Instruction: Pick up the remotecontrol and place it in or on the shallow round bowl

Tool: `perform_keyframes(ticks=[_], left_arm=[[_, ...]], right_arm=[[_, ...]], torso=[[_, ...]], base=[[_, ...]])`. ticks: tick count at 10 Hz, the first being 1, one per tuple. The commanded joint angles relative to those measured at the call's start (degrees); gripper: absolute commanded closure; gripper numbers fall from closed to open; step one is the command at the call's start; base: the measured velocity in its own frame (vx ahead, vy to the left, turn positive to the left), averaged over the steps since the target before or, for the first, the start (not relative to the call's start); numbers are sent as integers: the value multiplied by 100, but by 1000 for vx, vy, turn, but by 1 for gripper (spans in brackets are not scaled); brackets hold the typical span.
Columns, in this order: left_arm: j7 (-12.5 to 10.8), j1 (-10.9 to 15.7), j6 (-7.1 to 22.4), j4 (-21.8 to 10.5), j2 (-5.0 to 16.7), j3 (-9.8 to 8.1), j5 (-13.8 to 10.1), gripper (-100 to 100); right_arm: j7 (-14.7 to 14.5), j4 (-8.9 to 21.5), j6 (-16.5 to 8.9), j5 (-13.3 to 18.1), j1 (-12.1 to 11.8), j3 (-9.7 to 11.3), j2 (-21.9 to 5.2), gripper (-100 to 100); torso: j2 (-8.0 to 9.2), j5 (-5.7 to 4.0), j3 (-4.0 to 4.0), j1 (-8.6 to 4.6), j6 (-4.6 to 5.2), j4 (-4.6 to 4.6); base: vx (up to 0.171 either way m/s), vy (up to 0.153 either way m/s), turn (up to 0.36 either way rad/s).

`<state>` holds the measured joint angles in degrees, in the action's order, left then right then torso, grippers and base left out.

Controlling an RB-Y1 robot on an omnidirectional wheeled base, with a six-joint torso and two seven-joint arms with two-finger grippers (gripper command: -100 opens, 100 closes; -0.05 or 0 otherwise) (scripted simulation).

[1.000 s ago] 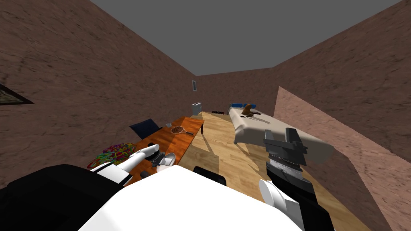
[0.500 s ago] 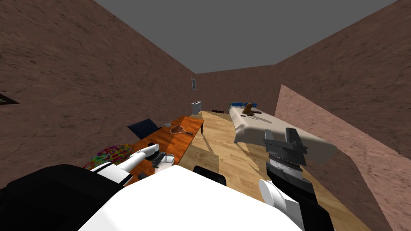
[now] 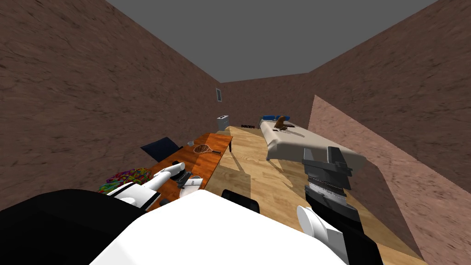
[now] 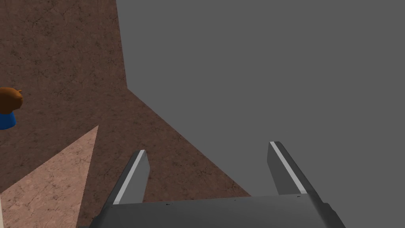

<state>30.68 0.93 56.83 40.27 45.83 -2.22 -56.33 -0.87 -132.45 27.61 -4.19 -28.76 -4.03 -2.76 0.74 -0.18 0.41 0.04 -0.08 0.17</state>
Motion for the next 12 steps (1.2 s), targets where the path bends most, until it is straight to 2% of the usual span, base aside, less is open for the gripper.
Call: perform_keyframes(ticks=[1,2,3,4,5,6,7,8,9,10,11,12], left_arm=[[-76,286,13,-274,-79,-111,286,-100],[-76,363,13,-274,-79,-111,360,-100],[-275,583,93,-510,-196,-348,586,-100],[-275,751,93,-546,-196,-348,743,-100],[-275,751,93,-546,-196,-348,785,-100],[-475,1015,173,-817,-313,-584,1012,-100],[-475,1139,173,-817,-313,-584,1181,-100],[-674,1299,253,-1001,-430,-821,1348,-100],[-674,1468,253,-1089,-430,-821,1539,-100],[-674,1527,253,-1089,-430,-821,1634,-100],[-873,1719,333,-1262,-547,-1058,1855,-100],[-873,1900,333,-1361,-547,-1058,2028,-100]], right_arm=[[0,0,0,0,0,0,0,0],[0,0,0,0,-1,-1,0,0],[0,0,0,0,-3,-1,0,0],[0,0,0,0,-1,0,0,0],[0,0,0,0,-2,0,0,0],[0,0,0,0,-3,0,1,0],[0,0,0,0,-1,0,0,0],[0,0,0,0,-2,0,0,0],[0,0,0,0,0,0,0,0],[0,0,0,0,-1,0,0,0],[0,0,0,0,-3,-1,0,0],[0,0,0,0,-1,0,0,0]], torso=[[0,0,0,0,0,0],[-1,2,1,6,-5,1],[-29,0,-14,-6,-6,-4],[-23,0,-13,-4,0,-5],[-20,-1,-10,-6,-4,-3],[-39,-3,-20,-19,-7,-7],[-29,-3,-16,-16,0,-6],[-25,-2,-13,-6,-6,-4],[-4,1,-2,-4,-2,-1],[-1,0,1,-3,-7,1],[-30,-2,-14,-13,-8,-4],[-26,-2,-14,-15,-1,-5]], base=[[-177,108,-94],[-69,59,25],[-120,76,-177],[-136,70,-137],[-57,24,9],[-114,44,-148],[-124,75,-126],[-190,79,-195],[-189,73,-98],[-74,37,10],[-117,39,-179],[-131,54,-115]])
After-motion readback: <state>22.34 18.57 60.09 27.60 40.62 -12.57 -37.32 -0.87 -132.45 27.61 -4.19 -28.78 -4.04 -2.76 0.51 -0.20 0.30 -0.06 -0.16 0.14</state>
